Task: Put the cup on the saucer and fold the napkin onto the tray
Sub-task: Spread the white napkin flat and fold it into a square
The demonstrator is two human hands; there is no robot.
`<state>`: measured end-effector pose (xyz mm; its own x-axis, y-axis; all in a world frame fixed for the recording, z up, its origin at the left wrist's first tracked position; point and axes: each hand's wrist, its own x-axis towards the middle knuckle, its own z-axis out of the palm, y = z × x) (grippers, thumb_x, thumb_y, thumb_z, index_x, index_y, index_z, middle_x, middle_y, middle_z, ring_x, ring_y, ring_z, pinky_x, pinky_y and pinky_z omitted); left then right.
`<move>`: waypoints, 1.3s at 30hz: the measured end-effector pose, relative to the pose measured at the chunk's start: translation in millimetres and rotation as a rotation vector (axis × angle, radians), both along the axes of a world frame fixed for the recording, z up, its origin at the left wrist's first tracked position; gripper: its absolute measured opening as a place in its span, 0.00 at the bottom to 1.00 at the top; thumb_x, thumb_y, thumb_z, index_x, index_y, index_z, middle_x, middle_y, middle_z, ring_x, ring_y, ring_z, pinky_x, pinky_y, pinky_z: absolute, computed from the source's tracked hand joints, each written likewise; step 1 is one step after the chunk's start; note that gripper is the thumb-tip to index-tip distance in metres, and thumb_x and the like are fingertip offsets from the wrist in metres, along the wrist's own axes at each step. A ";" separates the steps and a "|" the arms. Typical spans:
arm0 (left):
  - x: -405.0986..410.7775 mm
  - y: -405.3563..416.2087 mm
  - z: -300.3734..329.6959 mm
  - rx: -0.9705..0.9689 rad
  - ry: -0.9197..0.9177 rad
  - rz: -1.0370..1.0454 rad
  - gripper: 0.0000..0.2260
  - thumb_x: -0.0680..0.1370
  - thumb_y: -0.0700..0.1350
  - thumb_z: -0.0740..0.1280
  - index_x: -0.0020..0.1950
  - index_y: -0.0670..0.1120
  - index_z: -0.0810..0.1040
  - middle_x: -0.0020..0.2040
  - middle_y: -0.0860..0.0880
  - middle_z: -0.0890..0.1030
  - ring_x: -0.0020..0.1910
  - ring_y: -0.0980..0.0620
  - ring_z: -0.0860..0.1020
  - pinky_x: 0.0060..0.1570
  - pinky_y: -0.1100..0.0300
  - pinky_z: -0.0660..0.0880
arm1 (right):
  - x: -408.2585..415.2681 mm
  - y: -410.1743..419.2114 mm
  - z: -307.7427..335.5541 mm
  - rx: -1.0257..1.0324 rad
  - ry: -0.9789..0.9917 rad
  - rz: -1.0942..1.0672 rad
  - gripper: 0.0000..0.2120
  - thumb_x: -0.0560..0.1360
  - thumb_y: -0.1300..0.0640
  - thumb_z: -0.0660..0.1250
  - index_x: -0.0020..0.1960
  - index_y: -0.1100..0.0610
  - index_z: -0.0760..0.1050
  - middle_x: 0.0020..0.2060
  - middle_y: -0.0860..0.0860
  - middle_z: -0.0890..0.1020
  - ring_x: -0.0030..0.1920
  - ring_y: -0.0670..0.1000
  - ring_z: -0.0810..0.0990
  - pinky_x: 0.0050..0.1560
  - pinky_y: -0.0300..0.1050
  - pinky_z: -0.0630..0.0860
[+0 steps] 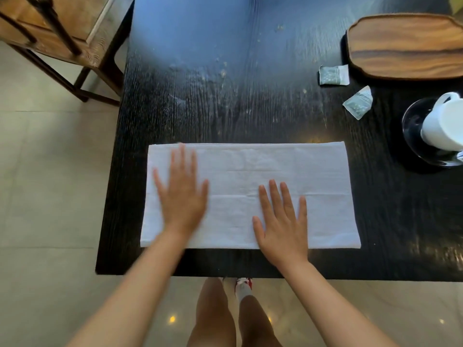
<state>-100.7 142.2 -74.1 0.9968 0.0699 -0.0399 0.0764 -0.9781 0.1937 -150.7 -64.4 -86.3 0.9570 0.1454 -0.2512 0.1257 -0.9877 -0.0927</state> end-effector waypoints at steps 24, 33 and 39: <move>-56.8 41.8 -18.8 0.055 0.197 -0.085 0.31 0.76 0.62 0.45 0.76 0.54 0.43 0.78 0.46 0.46 0.76 0.48 0.43 0.71 0.38 0.42 | -4.8 -108.9 17.2 -0.088 0.042 -0.116 0.31 0.76 0.43 0.40 0.75 0.54 0.39 0.75 0.50 0.43 0.75 0.50 0.40 0.72 0.63 0.39; -71.4 -40.5 10.2 -0.114 0.051 -0.129 0.28 0.79 0.60 0.42 0.76 0.54 0.41 0.77 0.50 0.39 0.76 0.48 0.41 0.68 0.39 0.31 | -25.0 -107.5 43.2 0.144 -0.144 -0.526 0.28 0.73 0.56 0.68 0.69 0.62 0.63 0.56 0.63 0.72 0.53 0.61 0.70 0.46 0.52 0.70; -97.3 -128.5 -1.6 -0.157 0.185 -0.320 0.28 0.79 0.60 0.48 0.76 0.55 0.43 0.78 0.48 0.42 0.76 0.48 0.39 0.68 0.39 0.33 | -37.9 -116.7 52.4 0.347 0.001 -0.820 0.16 0.74 0.55 0.67 0.58 0.61 0.73 0.40 0.53 0.78 0.42 0.51 0.74 0.41 0.44 0.69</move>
<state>-197.9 13.7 -75.7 0.9422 -0.2641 -0.2062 -0.1798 -0.9178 0.3541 -188.6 -181.1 -33.9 0.7935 -0.5172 -0.3209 -0.6085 -0.6832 -0.4036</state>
